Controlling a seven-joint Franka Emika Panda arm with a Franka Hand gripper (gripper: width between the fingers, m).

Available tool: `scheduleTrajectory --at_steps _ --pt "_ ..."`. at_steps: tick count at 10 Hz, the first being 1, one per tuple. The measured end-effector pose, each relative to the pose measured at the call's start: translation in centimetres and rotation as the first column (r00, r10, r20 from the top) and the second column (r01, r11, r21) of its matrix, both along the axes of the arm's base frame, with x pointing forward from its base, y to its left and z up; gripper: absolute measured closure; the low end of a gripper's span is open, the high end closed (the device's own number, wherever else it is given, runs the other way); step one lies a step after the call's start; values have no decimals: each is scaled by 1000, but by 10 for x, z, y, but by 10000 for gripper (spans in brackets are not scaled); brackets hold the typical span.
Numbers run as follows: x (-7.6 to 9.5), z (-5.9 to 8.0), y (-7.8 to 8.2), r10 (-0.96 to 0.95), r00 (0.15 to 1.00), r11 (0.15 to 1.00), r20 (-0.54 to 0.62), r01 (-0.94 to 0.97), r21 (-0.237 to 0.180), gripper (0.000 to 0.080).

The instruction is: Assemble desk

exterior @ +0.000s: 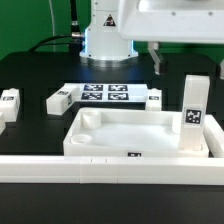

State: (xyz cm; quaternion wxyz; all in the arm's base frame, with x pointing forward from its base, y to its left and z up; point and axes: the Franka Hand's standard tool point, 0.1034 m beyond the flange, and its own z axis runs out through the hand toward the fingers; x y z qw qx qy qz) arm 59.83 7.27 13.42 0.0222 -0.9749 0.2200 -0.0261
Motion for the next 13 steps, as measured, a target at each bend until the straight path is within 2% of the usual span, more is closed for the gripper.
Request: scheduleTrajectory --at_steps 1,5,7,9,13 --pt "-8 3 -6 9 1000 1000 -4 -9 -1 153" --pt "-8 0 -4 13 1000 1000 -8 -13 -2 150" --pt "-28 -4 -13 39 999 999 -17 -39 -4 150" --pt "-58 -15 -17 50 999 999 -3 -50 -7 150" --pt "-55 -15 -16 51 999 999 -1 -51 -7 150"
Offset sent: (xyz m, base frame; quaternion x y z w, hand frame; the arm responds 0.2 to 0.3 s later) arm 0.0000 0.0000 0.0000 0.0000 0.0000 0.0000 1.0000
